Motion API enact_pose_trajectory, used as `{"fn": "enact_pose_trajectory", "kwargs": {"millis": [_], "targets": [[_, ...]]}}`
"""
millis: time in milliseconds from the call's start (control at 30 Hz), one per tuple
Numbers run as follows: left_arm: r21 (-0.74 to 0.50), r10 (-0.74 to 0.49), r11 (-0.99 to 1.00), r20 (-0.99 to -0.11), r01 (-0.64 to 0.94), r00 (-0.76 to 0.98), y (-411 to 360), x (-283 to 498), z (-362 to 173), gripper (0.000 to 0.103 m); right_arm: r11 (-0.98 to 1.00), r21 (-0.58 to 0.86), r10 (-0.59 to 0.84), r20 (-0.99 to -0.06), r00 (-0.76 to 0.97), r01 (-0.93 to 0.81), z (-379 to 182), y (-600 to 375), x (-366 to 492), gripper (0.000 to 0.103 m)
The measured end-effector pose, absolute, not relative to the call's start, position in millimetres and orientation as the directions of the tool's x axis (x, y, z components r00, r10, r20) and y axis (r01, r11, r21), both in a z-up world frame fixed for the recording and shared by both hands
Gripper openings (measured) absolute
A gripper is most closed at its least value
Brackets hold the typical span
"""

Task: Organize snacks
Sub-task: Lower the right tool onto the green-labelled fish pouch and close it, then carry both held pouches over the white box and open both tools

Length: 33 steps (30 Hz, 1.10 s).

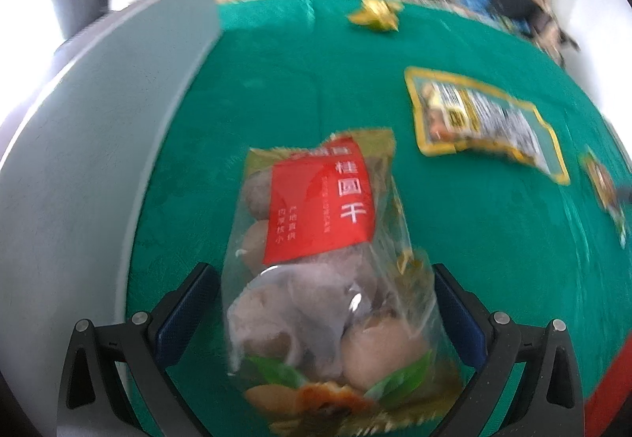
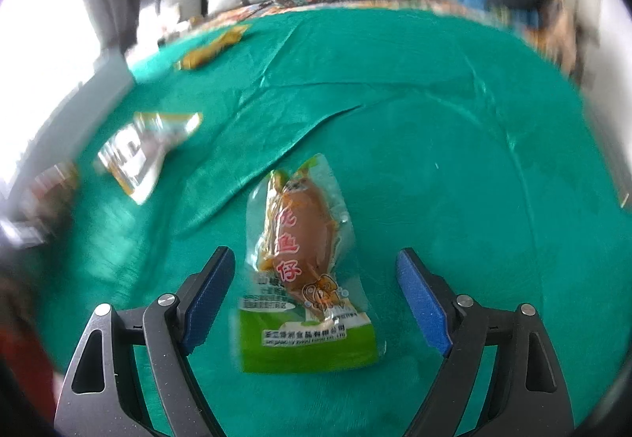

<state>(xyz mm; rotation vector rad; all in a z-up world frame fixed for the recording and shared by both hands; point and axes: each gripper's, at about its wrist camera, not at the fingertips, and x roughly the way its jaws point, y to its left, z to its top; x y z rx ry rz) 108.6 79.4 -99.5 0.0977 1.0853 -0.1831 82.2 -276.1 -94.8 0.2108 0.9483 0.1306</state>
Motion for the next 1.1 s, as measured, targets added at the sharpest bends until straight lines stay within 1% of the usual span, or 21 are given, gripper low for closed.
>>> {"fn": "enact_pose_trajectory", "kwargs": {"millis": [33,67,133,200,267,333,367,400,433,467,500,567,667,800,867,933,1000,1067,1100], "targets": [[-0.019,-0.107,0.979,-0.896,0.202,0.432,81,110,-98,0.103,0.954,0.298,0.229,-0.787,0.572,0.028,-89,-290,82,0.086],[-0.037,-0.119,0.979,-0.902,0.200,0.415,84,110,-97,0.103,0.945,0.321,0.230,-0.791,0.567,0.066,-84,-299,83,0.086],[-0.084,-0.158,0.976,-0.906,0.200,0.392,88,112,-94,0.102,0.939,0.329,0.230,-0.822,0.522,0.104,-76,-306,88,0.087],[-0.102,-0.173,0.974,-0.909,0.201,0.378,89,114,-93,0.102,0.959,0.270,0.209,-0.877,0.432,0.083,-76,-295,101,0.086],[-0.098,-0.166,0.975,-0.914,0.197,0.370,89,115,-92,0.098,0.986,0.163,0.142,-0.924,0.354,0.030,-82,-272,114,0.086],[-0.091,-0.163,0.975,-0.914,0.204,0.371,86,114,-90,0.088,0.996,0.092,0.091,-0.933,0.348,-0.013,-86,-252,123,0.086],[-0.078,-0.156,0.974,-0.912,0.212,0.380,84,112,-88,0.071,0.996,0.080,0.086,-0.933,0.349,-0.030,-89,-244,128,0.085],[-0.056,-0.140,0.974,-0.910,0.217,0.390,82,112,-86,0.067,0.997,0.073,0.080,-0.937,0.341,-0.034,-93,-240,132,0.084],[-0.045,-0.133,0.973,-0.909,0.225,0.396,80,111,-83,0.065,0.998,0.057,0.063,-0.942,0.329,-0.028,-97,-237,135,0.081],[-0.048,-0.140,0.972,-0.905,0.230,0.402,80,109,-82,0.063,1.000,0.007,0.012,-0.940,0.341,-0.013,-95,-235,134,0.056],[-0.063,-0.159,0.970,-0.898,0.237,0.411,80,106,-79,0.063,1.000,-0.002,-0.005,-0.938,0.346,0.008,-91,-237,134,0.044],[-0.087,-0.182,0.969,-0.886,0.231,0.427,81,99,-74,0.063,0.994,0.086,0.060,-0.938,0.342,0.061,-80,-250,131,0.039],[-0.183,-0.261,0.960,-0.856,0.211,0.446,86,87,-61,0.063,0.991,0.114,0.081,-0.928,0.364,0.071,-63,-263,121,0.038],[-0.289,-0.352,0.936,-0.802,0.201,0.482,94,77,-29,0.063,0.970,0.225,0.169,-0.901,0.400,0.095,-42,-275,110,0.038],[-0.317,-0.375,0.927,-0.772,0.200,0.513,104,76,-8,0.063,0.960,0.269,0.211,-0.879,0.428,0.078,-31,-263,105,0.038],[-0.325,-0.376,0.926,-0.741,0.192,0.556,123,73,17,0.063,0.949,0.314,0.264,-0.850,0.455,0.037,-15,-244,106,0.038],[-0.318,-0.351,0.933,-0.716,0.167,0.604,153,72,42,0.063,0.927,0.373,0.343,-0.809,0.477,-0.034,6,-210,112,0.038],[-0.297,-0.305,0.947,-0.708,0.124,0.637,182,72,57,0.063,0.897,0.427,0.424,-0.766,0.482,-0.111,25,-169,115,0.038],[-0.274,-0.261,0.958,-0.707,0.086,0.657,205,73,64,0.063,0.879,0.452,0.465,-0.746,0.478,-0.150,33,-148,118,0.038]]}}
